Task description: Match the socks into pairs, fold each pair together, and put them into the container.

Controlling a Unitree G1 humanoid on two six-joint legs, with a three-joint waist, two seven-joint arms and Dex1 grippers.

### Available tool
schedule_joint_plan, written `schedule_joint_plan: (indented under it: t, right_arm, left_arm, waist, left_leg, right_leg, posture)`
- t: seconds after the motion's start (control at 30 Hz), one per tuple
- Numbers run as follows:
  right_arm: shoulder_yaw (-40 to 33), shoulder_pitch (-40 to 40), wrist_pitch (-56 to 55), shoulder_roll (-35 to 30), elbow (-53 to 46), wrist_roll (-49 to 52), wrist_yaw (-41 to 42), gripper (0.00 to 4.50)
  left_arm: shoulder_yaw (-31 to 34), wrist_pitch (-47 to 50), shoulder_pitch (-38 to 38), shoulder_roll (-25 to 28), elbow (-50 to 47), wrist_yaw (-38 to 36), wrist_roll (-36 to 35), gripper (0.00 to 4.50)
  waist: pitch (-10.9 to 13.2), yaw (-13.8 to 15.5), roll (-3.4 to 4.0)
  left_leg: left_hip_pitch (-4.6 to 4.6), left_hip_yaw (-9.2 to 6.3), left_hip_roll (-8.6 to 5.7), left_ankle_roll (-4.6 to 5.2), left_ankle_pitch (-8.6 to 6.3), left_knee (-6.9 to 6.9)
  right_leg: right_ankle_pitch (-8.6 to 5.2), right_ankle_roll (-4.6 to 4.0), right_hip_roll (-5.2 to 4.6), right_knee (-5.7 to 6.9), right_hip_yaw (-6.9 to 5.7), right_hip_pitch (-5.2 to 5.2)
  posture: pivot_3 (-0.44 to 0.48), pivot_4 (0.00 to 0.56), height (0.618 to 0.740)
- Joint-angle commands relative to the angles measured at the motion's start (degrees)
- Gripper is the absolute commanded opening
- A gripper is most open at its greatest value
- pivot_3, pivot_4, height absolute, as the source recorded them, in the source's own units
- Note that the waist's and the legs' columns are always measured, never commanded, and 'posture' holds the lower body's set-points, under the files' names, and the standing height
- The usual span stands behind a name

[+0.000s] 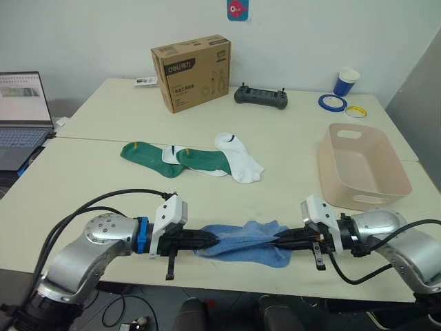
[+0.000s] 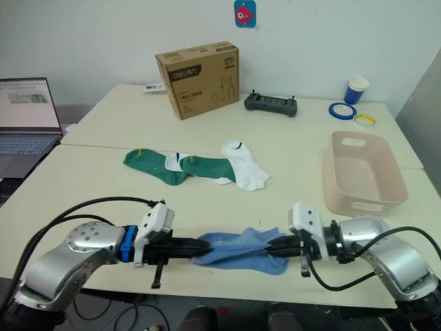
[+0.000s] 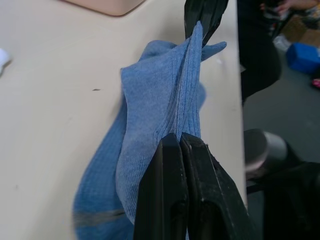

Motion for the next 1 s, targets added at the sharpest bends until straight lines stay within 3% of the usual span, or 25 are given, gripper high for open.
schedule_joint_plan:
  t: [0.03,0.13,0.27,0.37,0.47,0.6,0.93,1.0]
  right_arm:
    - [-2.68,-1.99,9.2,-3.08,-5.44,12.21,2.53,0.03]
    - [-2.19,-3.38,13.44,-4.65,-5.7,17.19,3.02,0.03]
    - [1.82,-3.49,12.67,-5.25,-3.72,14.1,4.18,0.03]
    - [9.16,-3.61,4.11,-3.76,4.76,2.36,5.24,0.03]
    - [11.79,-6.02,0.09,-0.99,11.28,-2.35,5.83,0.03]
    - [11.68,-9.01,-2.14,1.56,16.41,-4.38,7.44,0.03]
    - [13.24,-15.5,-8.08,6.0,26.25,-12.27,8.79,0.03]
    - [12.34,-16.12,-8.48,7.34,27.65,-12.81,8.1,0.49]
  left_arm:
    - [3.23,8.21,-1.51,4.52,-3.74,-2.25,-7.89,0.0]
    - [3.1,12.0,-3.36,6.33,-3.12,-3.04,-11.0,0.0]
    - [0.24,12.55,-4.56,7.4,-1.12,-4.29,-8.68,0.0]
    - [-7.04,7.59,-7.91,5.48,5.48,-3.84,0.84,0.0]
    - [-11.72,2.95,-12.73,2.8,12.17,-4.29,7.49,0.0]
    - [-12.97,1.25,-18.49,-0.57,17.59,-4.77,10.33,0.0]
    - [-16.25,-4.8,-24.88,-5.83,27.69,-7.6,17.78,0.0]
    - [-16.15,-6.14,-25.36,-7.03,29.16,-7.7,18.76,0.19]
  waist:
    - [0.0,0.0,0.0]
    - [0.0,0.0,0.0]
    - [0.0,0.0,0.0]
    - [-0.01,-0.01,-0.01]
    - [-0.01,0.02,-0.01]
    - [-0.01,0.07,-0.01]
    - [0.0,0.06,0.01]
    - [0.0,0.07,0.01]
  left_leg:
    - [0.0,-0.01,0.01,0.0,0.0,0.01]
    - [0.02,0.0,-0.01,0.0,0.0,0.04]
    - [0.03,0.04,-0.03,0.0,0.0,0.07]
    - [0.09,0.04,-0.05,0.0,0.0,0.06]
    - [0.09,0.08,-0.07,0.0,0.0,0.08]
    - [-0.19,0.07,-0.05,0.02,0.02,0.15]
    - [-0.25,-0.08,0.03,0.03,0.0,0.05]
    - [-0.25,-0.08,0.02,0.03,0.0,0.06]
  right_leg:
    - [0.0,0.0,0.0,0.0,-0.02,0.0]
    - [-0.01,-0.03,-0.03,0.0,-0.03,0.01]
    - [-0.15,-0.28,-0.05,0.0,0.01,-0.01]
    - [-0.16,-0.3,-0.04,-0.03,-0.01,-0.23]
    - [-0.16,-0.31,-0.04,-0.02,0.02,-0.24]
    - [0.09,0.08,0.03,0.06,0.04,-0.24]
    - [0.03,0.0,0.2,0.04,-0.01,-0.27]
    - [0.03,0.0,0.2,0.04,-0.01,-0.27]
  posture:
    - [0.0,0.15,0.74]
    - [0.0,0.15,0.74]
    - [0.0,0.15,0.74]
    - [0.0,0.15,0.74]
    - [0.0,0.15,0.74]
    - [0.0,0.15,0.74]
    - [0.0,0.15,0.74]
    - [0.0,0.15,0.74]
